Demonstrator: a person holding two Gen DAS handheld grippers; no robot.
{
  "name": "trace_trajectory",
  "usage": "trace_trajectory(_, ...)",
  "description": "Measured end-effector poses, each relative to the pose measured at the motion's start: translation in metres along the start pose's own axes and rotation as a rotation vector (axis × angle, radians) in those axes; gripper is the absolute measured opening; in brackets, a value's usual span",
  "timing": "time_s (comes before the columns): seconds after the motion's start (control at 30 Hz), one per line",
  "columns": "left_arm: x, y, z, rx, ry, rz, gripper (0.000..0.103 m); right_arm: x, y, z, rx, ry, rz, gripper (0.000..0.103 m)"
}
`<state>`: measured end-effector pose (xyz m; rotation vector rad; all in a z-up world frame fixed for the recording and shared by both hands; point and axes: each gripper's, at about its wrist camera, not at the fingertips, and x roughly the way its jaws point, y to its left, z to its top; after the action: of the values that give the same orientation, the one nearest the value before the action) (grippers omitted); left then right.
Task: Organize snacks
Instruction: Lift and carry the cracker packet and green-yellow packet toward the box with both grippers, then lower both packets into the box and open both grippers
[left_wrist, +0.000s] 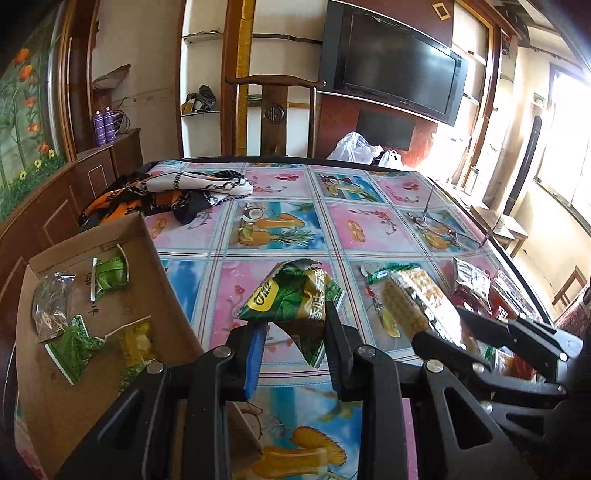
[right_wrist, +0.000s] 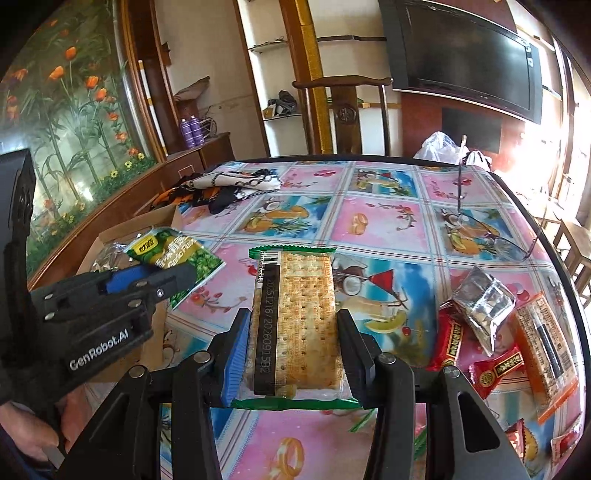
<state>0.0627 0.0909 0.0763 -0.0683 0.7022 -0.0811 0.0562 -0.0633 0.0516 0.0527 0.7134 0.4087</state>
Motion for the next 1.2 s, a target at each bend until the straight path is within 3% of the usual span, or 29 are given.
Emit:
trace_trajectory(0.67,-0.013,0.068,0.013,-0.156,-0.027,0.063,0.029,-0.003,0.040,-0.010,-0.085,-0.023,0.109,0.050)
trace_trajectory(1.2,-0.008,0.161,0.009,-0.373,0.042,0.209,0.029,-0.007,0.073,-0.020,-0.118,-0.015,0.253,0.050)
